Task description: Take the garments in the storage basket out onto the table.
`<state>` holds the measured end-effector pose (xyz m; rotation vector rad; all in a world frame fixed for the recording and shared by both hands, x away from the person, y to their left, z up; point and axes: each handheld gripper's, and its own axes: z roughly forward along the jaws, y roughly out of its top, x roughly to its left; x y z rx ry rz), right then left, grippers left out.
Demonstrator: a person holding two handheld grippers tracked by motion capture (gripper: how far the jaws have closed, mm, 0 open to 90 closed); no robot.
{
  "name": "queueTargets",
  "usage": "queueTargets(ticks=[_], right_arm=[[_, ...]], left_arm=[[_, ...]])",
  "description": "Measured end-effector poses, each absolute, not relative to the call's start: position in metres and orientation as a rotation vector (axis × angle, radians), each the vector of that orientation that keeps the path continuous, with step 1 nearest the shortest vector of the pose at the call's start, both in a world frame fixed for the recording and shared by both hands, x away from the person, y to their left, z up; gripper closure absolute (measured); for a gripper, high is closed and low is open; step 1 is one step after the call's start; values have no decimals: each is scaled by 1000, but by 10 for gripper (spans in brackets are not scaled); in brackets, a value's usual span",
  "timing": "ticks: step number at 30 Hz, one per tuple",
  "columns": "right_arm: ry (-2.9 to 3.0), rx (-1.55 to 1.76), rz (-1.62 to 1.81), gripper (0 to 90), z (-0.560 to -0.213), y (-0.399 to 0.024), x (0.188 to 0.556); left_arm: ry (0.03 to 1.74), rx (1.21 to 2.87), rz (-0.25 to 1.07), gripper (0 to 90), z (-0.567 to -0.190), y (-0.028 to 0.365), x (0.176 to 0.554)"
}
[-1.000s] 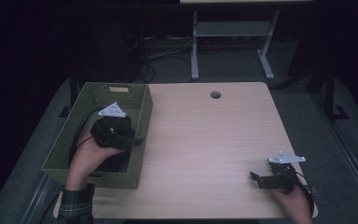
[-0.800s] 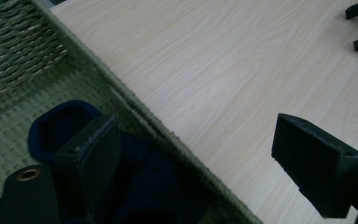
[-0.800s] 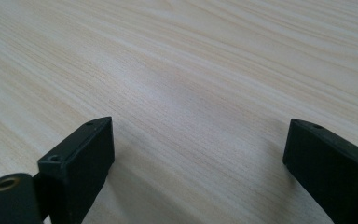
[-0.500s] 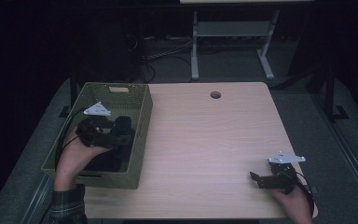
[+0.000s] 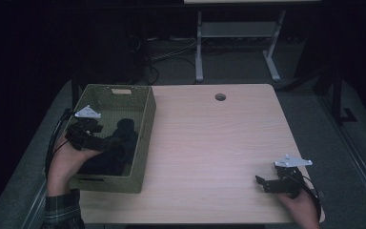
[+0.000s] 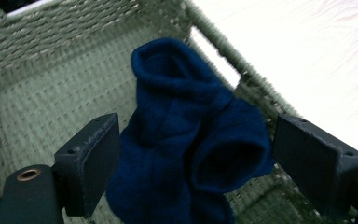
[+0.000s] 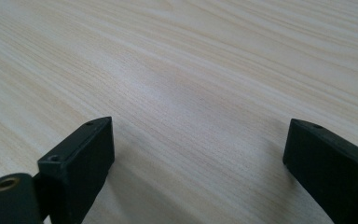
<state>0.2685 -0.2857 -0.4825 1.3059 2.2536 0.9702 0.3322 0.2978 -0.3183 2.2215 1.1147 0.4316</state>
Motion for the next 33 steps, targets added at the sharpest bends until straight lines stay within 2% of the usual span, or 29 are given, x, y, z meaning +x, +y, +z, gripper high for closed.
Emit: queueTargets(ticks=[5,7,33], right_arm=[[2255,1304,970,85,-483,-286,268],[2255,1304,970,85,-483,-286,268],[2254,1304,969,85,-483,-286,269]], left_arm=[[1139,2241,435,156,-324,303,336],[1146,2247,433,193,-325,305,337],[1254,2378,372,219,-364,319,355]])
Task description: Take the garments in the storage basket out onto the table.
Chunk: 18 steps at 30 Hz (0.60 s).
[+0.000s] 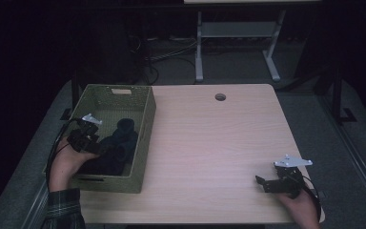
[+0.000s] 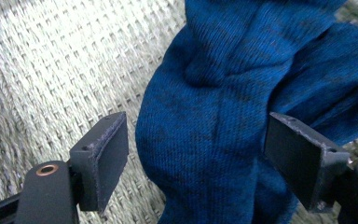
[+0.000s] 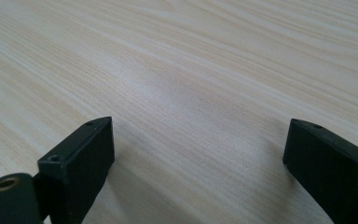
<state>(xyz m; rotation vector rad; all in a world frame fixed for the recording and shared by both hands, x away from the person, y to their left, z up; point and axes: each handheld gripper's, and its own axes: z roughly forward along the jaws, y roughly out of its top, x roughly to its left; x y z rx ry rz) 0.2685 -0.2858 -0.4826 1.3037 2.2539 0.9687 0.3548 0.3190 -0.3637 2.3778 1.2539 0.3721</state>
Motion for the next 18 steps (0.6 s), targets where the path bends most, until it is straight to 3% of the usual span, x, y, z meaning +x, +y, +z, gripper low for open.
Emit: queueTargets(ticks=[13,18], right_arm=[[2254,1304,969,85,-483,-286,269],[2254,1304,969,85,-483,-286,269]], left_arm=[[1272,2421,327,233,-377,319,360],[1270,2430,308,289,-377,318,360]])
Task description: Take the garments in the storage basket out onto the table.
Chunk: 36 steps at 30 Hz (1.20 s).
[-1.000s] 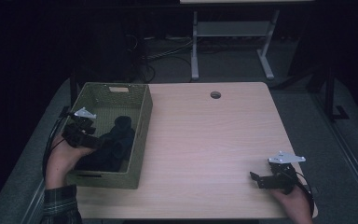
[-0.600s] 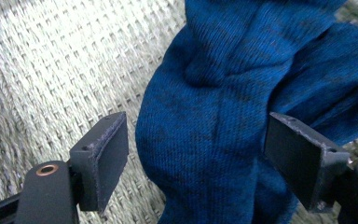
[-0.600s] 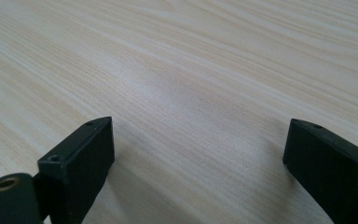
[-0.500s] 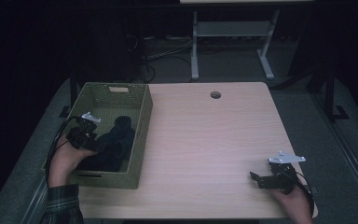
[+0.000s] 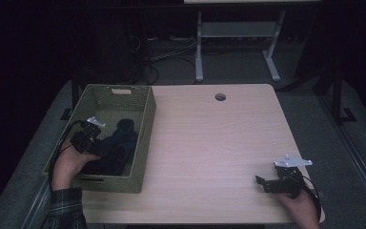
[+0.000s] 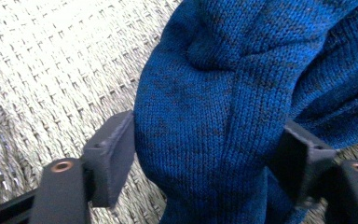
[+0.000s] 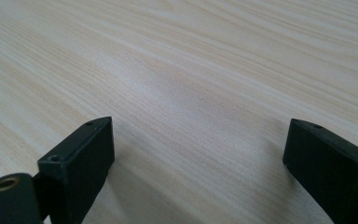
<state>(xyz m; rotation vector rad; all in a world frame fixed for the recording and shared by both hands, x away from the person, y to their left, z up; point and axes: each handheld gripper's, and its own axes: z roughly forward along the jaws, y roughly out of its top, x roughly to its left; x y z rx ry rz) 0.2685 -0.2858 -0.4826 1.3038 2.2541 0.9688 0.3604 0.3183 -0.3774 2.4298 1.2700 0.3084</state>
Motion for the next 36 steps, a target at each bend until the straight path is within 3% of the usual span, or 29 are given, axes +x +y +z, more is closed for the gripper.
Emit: queueTargets(ticks=[3,8,9,11,36], right_arm=[[2254,1304,969,85,-483,-286,269],[2254,1304,969,85,-483,-286,269],[2254,1304,969,85,-483,-286,269],[2254,1304,969,84,-483,-286,269],[2256,1299,971,87,-483,-286,269]], left_arm=[[1264,2437,289,370,-378,318,361],[1226,2455,262,648,-376,317,360],[1220,2457,260,648,-375,316,360],[1238,2449,255,753,-375,316,361],[1229,2370,201,787,-337,320,364]])
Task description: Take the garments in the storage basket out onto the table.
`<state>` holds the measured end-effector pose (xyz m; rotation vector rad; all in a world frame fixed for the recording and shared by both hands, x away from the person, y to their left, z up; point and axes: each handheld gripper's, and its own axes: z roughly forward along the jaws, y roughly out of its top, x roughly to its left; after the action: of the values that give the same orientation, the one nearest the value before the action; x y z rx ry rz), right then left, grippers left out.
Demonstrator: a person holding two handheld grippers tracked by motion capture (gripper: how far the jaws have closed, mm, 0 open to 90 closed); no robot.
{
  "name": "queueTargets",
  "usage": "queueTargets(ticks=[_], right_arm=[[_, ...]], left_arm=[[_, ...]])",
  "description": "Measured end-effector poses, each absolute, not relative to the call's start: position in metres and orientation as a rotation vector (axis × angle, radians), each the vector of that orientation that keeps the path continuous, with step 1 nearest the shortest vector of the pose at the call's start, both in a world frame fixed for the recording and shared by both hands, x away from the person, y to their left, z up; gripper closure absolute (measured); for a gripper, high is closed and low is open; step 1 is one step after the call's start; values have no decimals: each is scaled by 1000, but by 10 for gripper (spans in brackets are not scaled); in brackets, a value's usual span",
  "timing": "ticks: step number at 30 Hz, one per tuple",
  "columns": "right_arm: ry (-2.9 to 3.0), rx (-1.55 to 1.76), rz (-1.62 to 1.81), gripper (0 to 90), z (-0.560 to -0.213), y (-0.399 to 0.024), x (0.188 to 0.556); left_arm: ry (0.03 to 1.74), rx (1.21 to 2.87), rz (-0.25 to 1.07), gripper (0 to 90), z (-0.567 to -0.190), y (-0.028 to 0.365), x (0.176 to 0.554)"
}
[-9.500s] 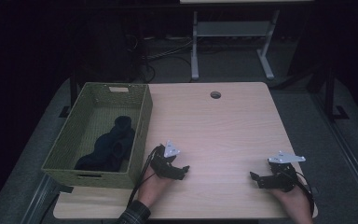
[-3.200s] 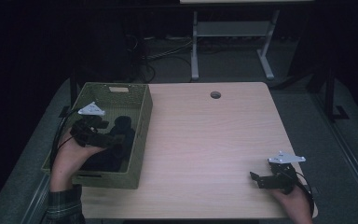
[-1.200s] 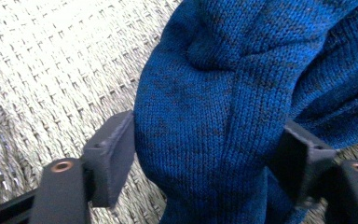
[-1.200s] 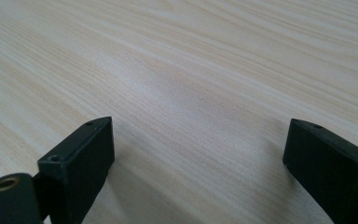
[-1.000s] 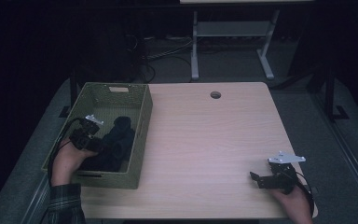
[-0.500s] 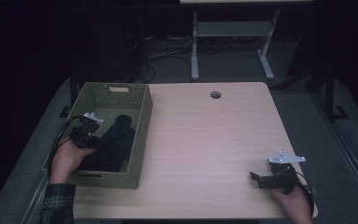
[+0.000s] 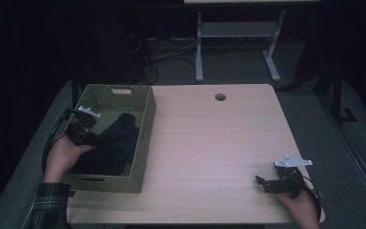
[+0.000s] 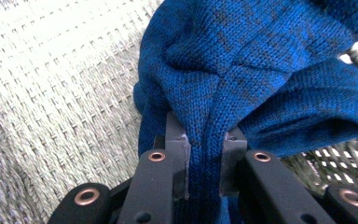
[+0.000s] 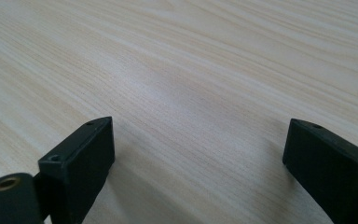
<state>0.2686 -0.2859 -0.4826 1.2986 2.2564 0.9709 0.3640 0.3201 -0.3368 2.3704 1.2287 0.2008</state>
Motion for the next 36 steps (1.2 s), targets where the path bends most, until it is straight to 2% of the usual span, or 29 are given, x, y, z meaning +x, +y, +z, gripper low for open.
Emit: queueTargets(ticks=[20,36], right_arm=[[2256,1297,970,86,-483,-286,269],[2257,1298,973,87,-482,-286,269]], left_arm=[[1210,2311,259,791,-297,328,358],[1194,2271,363,791,-249,329,355]])
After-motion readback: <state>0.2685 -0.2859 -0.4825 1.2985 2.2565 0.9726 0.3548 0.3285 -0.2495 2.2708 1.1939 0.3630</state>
